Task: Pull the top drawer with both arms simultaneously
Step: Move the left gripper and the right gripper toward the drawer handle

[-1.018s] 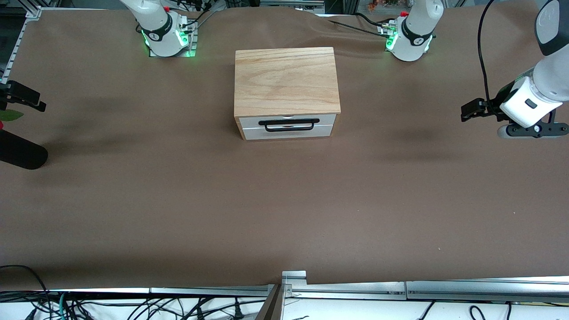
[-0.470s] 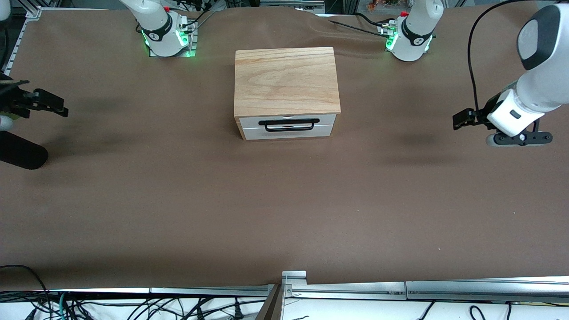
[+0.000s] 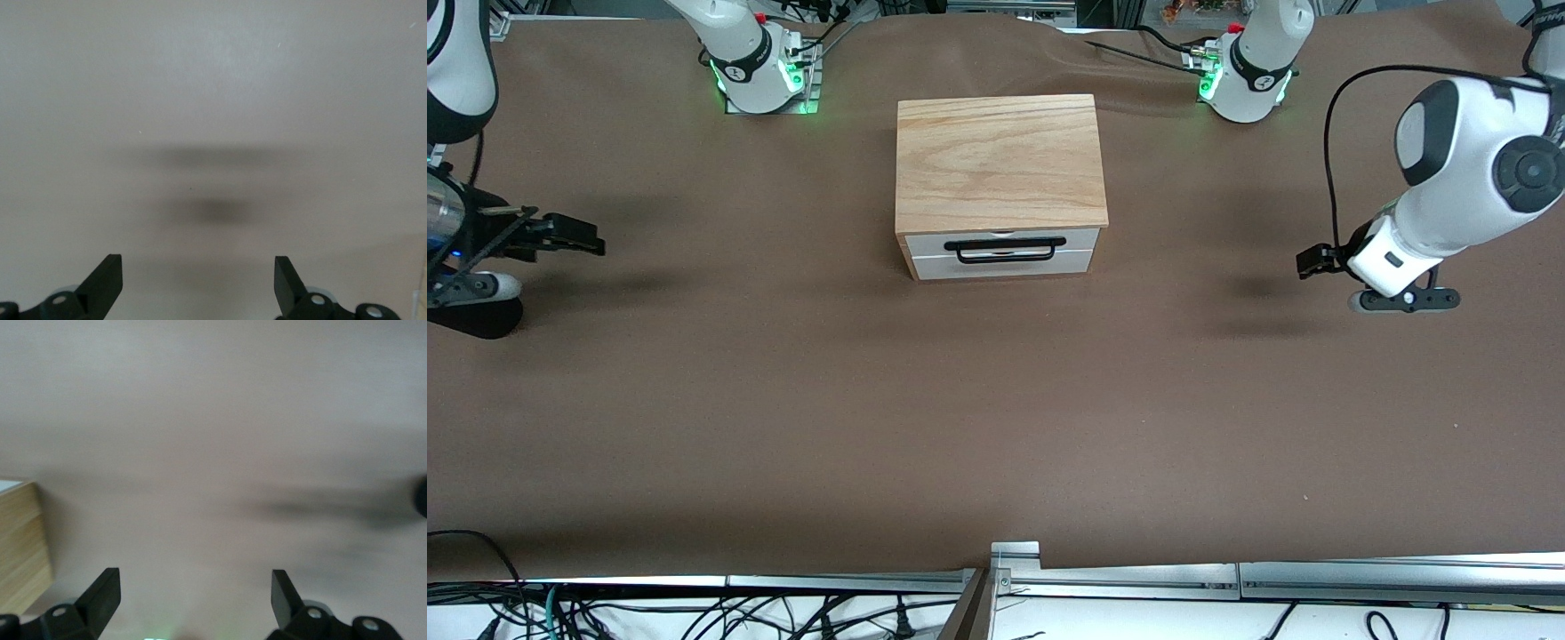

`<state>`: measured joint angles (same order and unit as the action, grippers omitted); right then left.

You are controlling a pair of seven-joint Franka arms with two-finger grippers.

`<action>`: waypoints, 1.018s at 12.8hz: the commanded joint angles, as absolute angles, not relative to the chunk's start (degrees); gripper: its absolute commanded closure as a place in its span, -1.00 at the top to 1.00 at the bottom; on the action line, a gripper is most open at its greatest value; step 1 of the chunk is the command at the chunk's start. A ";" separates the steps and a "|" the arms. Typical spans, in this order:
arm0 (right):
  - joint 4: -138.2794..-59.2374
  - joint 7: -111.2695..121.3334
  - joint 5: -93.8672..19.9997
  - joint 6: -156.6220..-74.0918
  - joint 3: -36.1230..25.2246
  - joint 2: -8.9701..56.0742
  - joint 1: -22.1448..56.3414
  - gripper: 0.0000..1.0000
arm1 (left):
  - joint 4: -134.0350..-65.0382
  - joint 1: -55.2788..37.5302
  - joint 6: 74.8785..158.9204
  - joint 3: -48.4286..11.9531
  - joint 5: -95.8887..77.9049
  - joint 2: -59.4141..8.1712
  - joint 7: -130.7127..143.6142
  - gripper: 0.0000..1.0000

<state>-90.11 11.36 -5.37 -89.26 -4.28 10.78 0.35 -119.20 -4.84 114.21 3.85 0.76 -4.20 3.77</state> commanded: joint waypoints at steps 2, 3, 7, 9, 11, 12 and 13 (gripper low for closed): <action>-90.35 13.97 -18.50 -86.93 -4.57 13.26 -0.17 1.00 | -123.47 -4.83 121.53 2.82 -4.00 -6.15 0.64 1.00; -91.48 13.97 -22.55 -87.10 -4.66 13.71 -0.18 1.00 | -124.10 -4.75 122.60 2.46 -9.70 -7.20 -4.08 1.00; -98.85 14.24 -40.13 -90.86 -5.10 13.71 -0.97 1.00 | -125.59 -3.78 123.05 2.46 -35.18 -12.03 -23.33 1.00; -102.90 17.03 -46.11 -93.42 -5.01 13.88 -0.88 1.00 | -126.56 -3.17 122.35 2.37 -46.44 -14.93 -36.05 1.00; -107.29 23.87 -53.57 -93.96 -5.01 15.20 -0.88 1.00 | -126.74 -2.90 118.33 1.59 -59.26 -17.91 -48.02 1.00; -109.58 27.39 -57.62 -93.96 -5.01 15.90 -0.88 1.00 | -126.74 -2.03 115.60 0.62 -64.63 -19.41 -51.90 1.00; -111.86 30.21 -61.48 -94.04 -5.01 16.17 -0.79 1.00 | -126.65 -1.50 112.97 -0.78 -70.34 -21.08 -55.51 1.00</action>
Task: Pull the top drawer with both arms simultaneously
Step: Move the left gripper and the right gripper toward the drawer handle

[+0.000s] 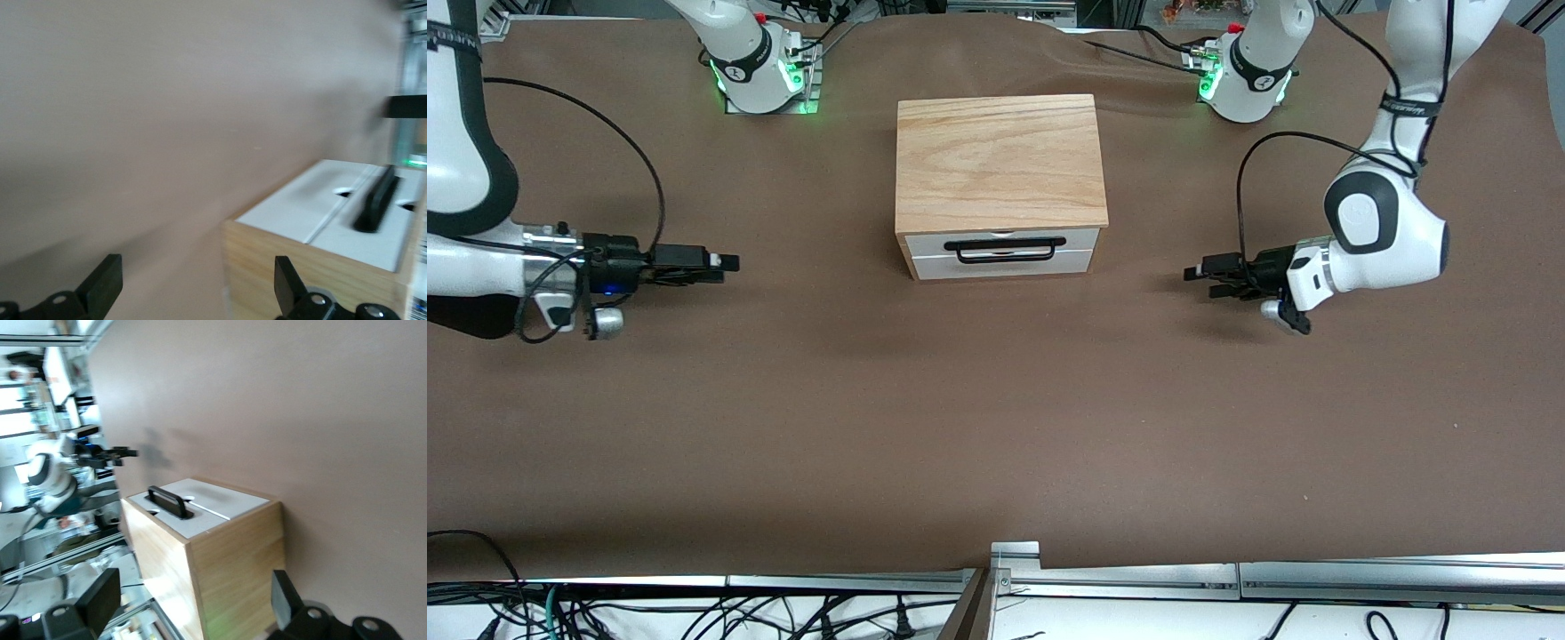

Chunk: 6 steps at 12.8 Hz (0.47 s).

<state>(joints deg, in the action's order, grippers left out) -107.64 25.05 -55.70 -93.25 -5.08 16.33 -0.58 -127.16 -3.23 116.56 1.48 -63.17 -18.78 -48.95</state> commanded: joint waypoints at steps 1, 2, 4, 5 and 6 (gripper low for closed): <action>-114.15 33.45 -65.53 -94.30 -4.84 16.26 -0.53 1.00 | -126.65 -1.15 110.42 -1.75 -76.06 -22.75 -59.81 1.00; -116.08 36.71 -68.35 -95.52 -4.57 16.43 0.34 1.00 | -126.39 -1.06 107.69 -2.54 -79.77 -24.33 -62.38 1.00; -119.08 42.16 -73.01 -97.99 -4.48 16.61 3.23 1.00 | -125.86 -1.14 100.76 -2.72 -85.84 -27.93 -65.90 1.00; -120.22 44.88 -75.91 -98.35 -4.48 17.31 4.03 1.00 | -125.16 -1.32 98.11 -3.68 -89.61 -30.21 -69.40 1.00; -120.84 48.39 -78.81 -97.83 -4.40 18.62 4.91 1.00 | -124.63 -1.58 97.56 -4.65 -91.74 -31.97 -73.61 1.00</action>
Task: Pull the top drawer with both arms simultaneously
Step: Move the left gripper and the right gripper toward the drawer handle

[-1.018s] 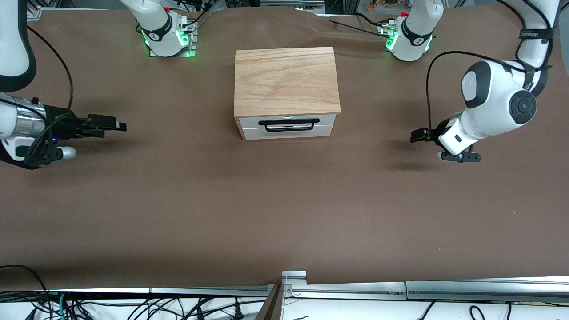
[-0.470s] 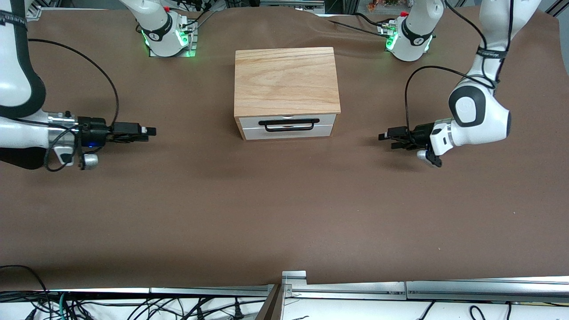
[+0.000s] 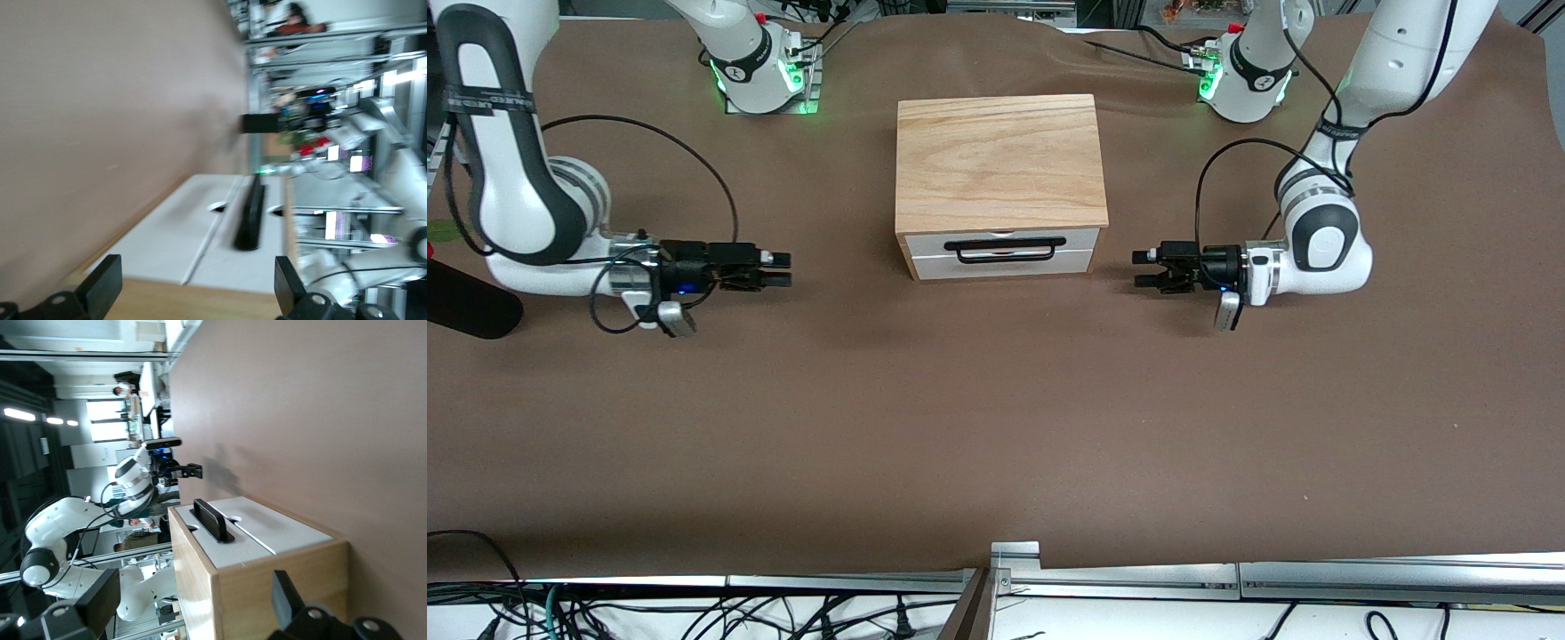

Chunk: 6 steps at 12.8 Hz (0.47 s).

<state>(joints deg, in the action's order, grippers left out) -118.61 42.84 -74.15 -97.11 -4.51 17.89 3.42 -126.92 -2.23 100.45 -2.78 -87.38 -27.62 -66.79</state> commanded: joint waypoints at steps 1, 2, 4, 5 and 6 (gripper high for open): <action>-120.94 52.60 -81.36 -97.74 -4.39 20.02 6.40 1.00 | -124.54 -1.93 97.47 -5.53 -93.85 -33.04 -75.83 1.00; -120.94 56.21 -84.52 -97.65 -4.39 22.04 7.98 1.00 | -124.54 -2.02 97.47 -6.93 -96.22 -33.57 -76.37 1.00; -120.50 61.85 -92.16 -97.47 -4.39 25.65 11.32 1.00 | -123.41 -2.81 97.56 -9.31 -98.95 -34.71 -76.38 0.99; -120.24 63.18 -94.81 -97.56 -4.39 26.71 12.64 0.99 | -123.40 -3.25 97.65 -10.27 -100.36 -34.72 -76.38 0.93; -119.80 63.80 -96.40 -97.91 -4.39 27.24 13.79 0.99 | -123.40 -3.25 97.73 -11.41 -100.98 -34.63 -76.38 0.88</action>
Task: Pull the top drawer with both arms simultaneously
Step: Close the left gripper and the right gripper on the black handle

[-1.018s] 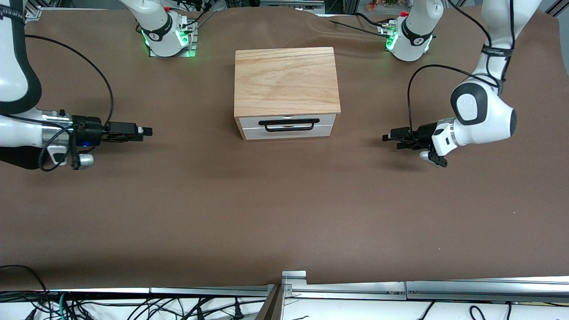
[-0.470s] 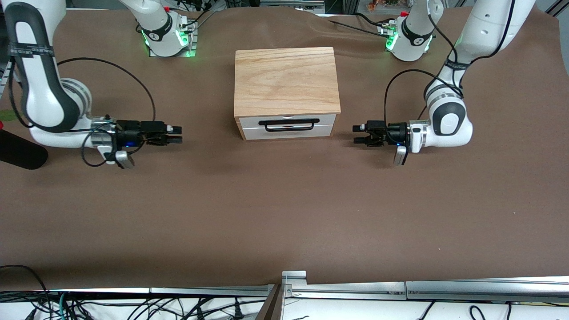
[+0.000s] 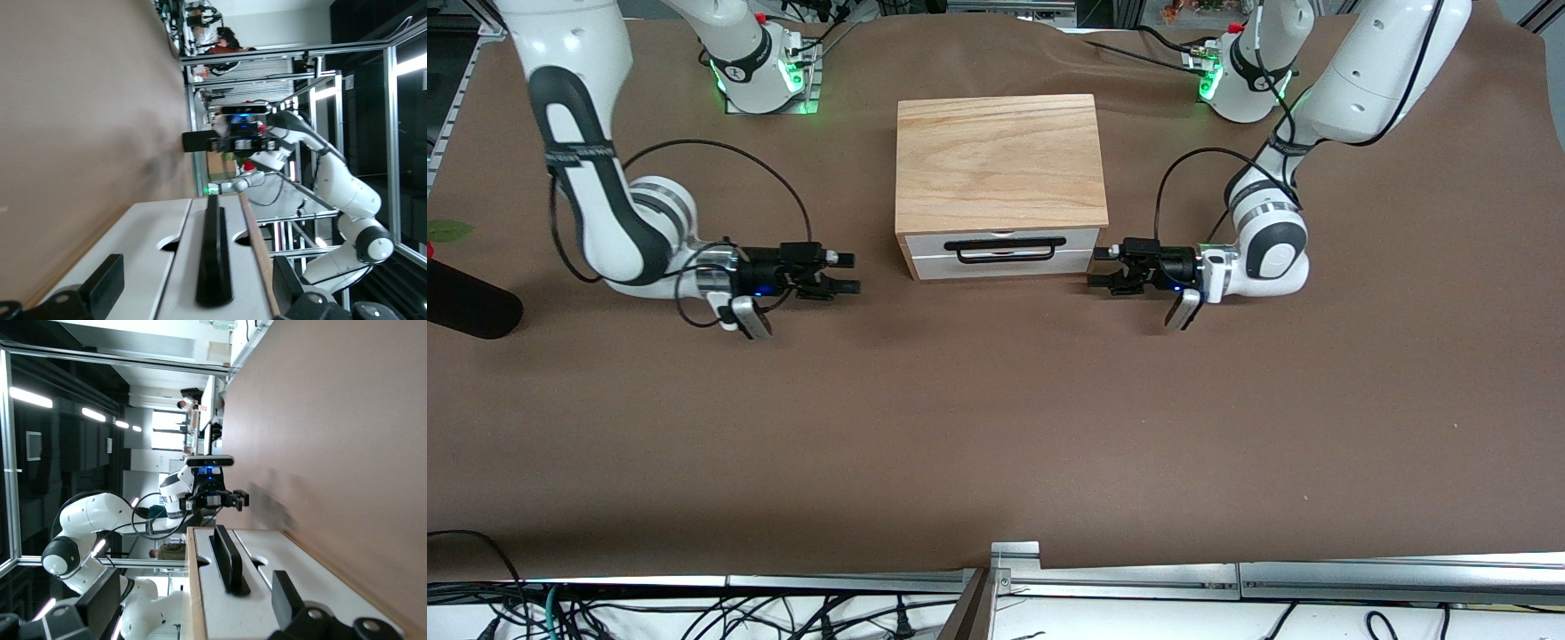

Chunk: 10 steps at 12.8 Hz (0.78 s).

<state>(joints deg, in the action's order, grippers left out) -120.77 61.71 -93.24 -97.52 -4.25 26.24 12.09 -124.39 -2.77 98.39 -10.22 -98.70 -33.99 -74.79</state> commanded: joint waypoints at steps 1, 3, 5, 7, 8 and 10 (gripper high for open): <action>-119.45 64.77 -97.81 -98.00 -4.39 27.94 15.02 0.99 | -123.40 -3.60 97.82 -11.86 -101.16 -34.63 -76.38 0.81; -117.34 69.67 -100.97 -97.47 -4.39 31.27 16.86 0.99 | -123.40 -5.36 98.61 -11.87 -101.25 -34.72 -76.38 0.64; -117.16 70.93 -104.83 -97.56 -4.48 32.34 20.11 0.99 | -123.57 -6.76 100.62 -12.30 -101.42 -34.72 -76.20 0.33; -116.55 71.01 -104.94 -97.38 -4.48 33.57 21.09 0.99 | -124.19 -7.29 101.69 -13.79 -103.79 -34.72 -76.03 0.18; -116.54 70.93 -104.85 -97.38 -4.40 33.84 21.79 0.98 | -124.36 -7.64 102.12 -13.97 -104.06 -34.72 -75.94 0.18; -116.54 71.10 -104.85 -97.38 -4.48 34.45 23.02 0.98 | -124.80 -8.09 102.92 -14.32 -104.15 -34.80 -75.85 0.00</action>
<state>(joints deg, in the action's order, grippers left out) -117.34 70.18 -104.00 -97.59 -4.22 33.48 21.96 -124.12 -7.46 102.20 -13.74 -103.07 -34.50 -74.66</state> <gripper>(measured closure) 0.004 0.449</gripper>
